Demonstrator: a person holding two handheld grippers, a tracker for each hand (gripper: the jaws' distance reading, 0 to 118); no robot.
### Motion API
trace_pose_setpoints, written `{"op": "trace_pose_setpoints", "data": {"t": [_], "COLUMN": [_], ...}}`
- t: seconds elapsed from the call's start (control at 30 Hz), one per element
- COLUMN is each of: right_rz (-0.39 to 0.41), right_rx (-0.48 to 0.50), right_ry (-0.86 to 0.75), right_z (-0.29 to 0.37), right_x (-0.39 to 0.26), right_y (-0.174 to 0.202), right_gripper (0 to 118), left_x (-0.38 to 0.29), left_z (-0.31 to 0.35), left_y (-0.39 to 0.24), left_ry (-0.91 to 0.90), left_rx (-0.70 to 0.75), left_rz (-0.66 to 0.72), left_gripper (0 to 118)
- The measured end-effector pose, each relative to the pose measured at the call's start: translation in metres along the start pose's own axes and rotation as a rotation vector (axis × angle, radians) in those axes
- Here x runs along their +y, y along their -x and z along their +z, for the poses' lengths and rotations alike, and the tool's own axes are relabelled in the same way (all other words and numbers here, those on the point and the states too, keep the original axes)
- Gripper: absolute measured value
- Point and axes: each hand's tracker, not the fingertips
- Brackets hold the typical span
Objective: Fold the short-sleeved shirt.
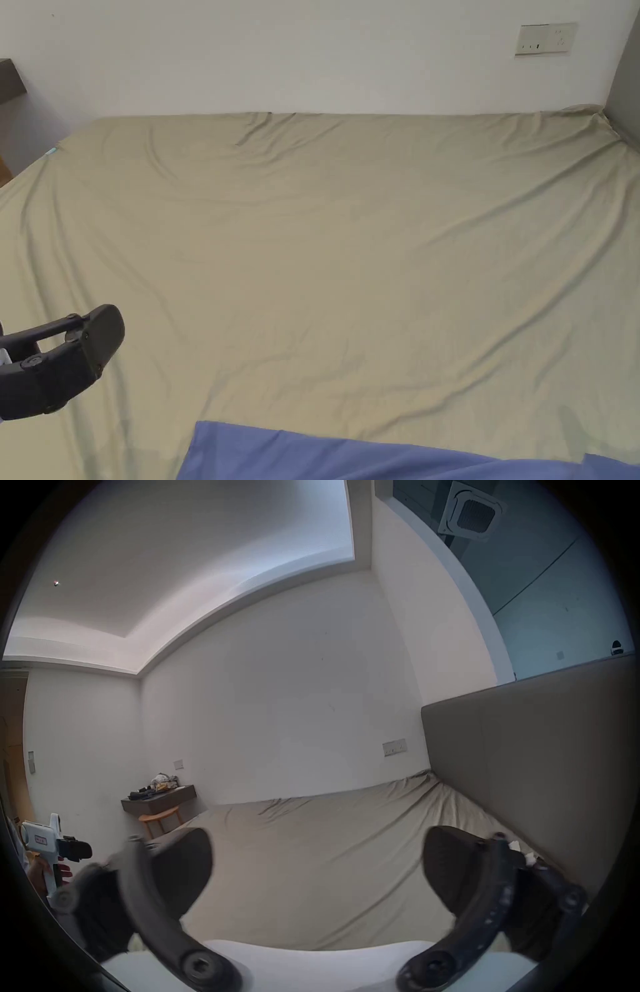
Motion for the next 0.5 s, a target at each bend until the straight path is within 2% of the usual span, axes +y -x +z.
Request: {"op": "trace_pose_setpoints", "data": {"t": [0.1,0.23,0.27,0.37,0.4,0.47,0.5], "right_rz": [-0.006,0.002,0.004,0.046,0.039,-0.018,-0.035], "right_rx": [0.001,-0.004,-0.004,-0.050,-0.065,-0.026,-0.036], "right_ry": [0.023,0.046,0.048,0.058,0.074,0.092,0.087], "right_z": [-0.023,-0.021,-0.020,-0.019,-0.019,-0.019,-0.017], "right_x": [-0.014,-0.019,-0.020,-0.022,-0.021,-0.021,-0.021], "right_y": [-0.007,-0.006,-0.005,-0.006,-0.008,-0.014,-0.015], "right_gripper": [118,118,106,10,2,2,1], "left_x": [0.003,0.007,0.008,0.007,0.006,0.002,-0.002], "left_z": [0.001,-0.004,-0.005,-0.016,-0.020,-0.028,-0.033], "left_y": [-0.006,-0.009,-0.011,-0.017,-0.018,-0.016,-0.013], "left_ry": [-0.055,-0.067,-0.069,-0.001,0.031,0.107,0.157], "left_rx": [0.055,0.052,0.044,0.015,0.006,-0.046,-0.088], "left_rz": [-0.066,-0.056,-0.056,-0.074,-0.083,-0.062,-0.006], "left_gripper": [118,115,104,16,1,0,0]}}
